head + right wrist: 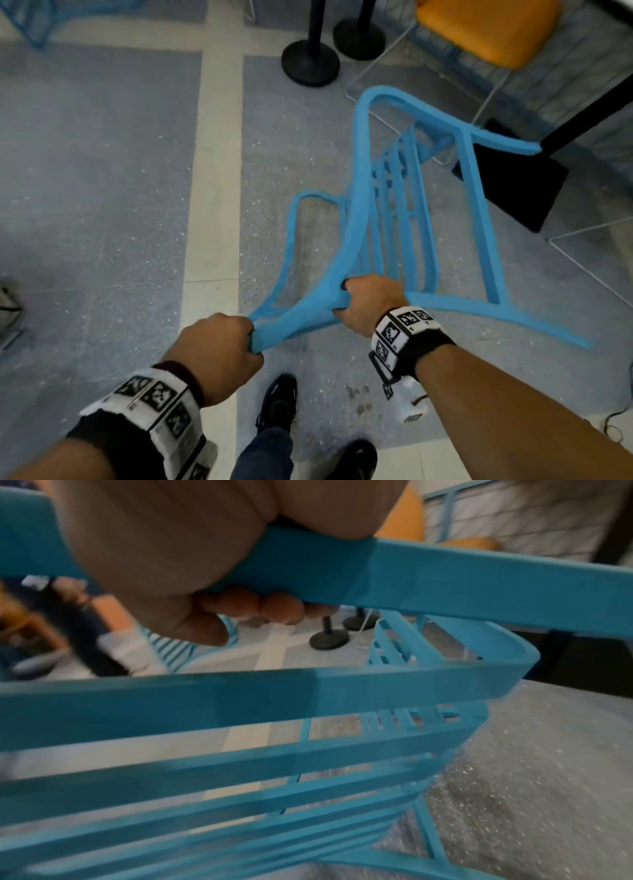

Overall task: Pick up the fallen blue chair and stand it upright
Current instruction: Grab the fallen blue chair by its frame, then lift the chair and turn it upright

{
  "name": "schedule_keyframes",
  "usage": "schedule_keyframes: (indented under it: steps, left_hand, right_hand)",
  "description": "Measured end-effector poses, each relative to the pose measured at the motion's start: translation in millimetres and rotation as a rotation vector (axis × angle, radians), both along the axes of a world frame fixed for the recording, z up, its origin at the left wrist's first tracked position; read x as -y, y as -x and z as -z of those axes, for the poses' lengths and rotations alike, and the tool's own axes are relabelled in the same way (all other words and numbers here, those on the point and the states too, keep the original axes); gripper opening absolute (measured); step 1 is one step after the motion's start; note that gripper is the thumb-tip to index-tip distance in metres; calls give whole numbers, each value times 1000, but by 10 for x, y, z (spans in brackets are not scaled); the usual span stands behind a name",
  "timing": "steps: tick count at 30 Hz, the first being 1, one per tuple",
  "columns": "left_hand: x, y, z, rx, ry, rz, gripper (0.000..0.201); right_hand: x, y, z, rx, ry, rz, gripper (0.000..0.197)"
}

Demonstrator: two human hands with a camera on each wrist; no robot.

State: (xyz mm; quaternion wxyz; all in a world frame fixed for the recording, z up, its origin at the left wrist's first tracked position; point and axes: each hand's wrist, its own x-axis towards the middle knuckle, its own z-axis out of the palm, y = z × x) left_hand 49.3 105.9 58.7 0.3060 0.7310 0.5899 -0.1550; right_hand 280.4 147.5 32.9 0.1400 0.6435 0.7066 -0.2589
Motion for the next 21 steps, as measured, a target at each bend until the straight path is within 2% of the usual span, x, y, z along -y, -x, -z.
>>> schedule_keyframes:
  steps: [5,9,12,15,17,19,21]
  left_hand:
    - [-535,-333,-1035,-135,-154,236,19]
    - [-715,-798,-1779,-162,-260,401,18]
    - [-691,-1270,-2186,-113,-345,526,17]
    - [-533,-1827,-2422,-16,-395,729,15]
    - [-356,-2156,-2509,98,-410,844,17]
    - [-163,-2371,-2517,271,-395,912,22]
    - [-23,-2476,-2446,488,-303,919,23]
  right_hand:
    - [-4,-252,-609,-147,-93,301,29]
    - [155,-551,-954,-284,-183,595,26]
    - [335,-865,-1126,-358,-249,779,17]
    - [596,-1235,-1267,-428,-284,980,20]
    - [830,-1439,-1342,-400,-295,1063,19]
    - [1085,-1615,-1364,-346,-294,1116,17]
    - [1322,-1771,-1358,-313,-294,1159,22]
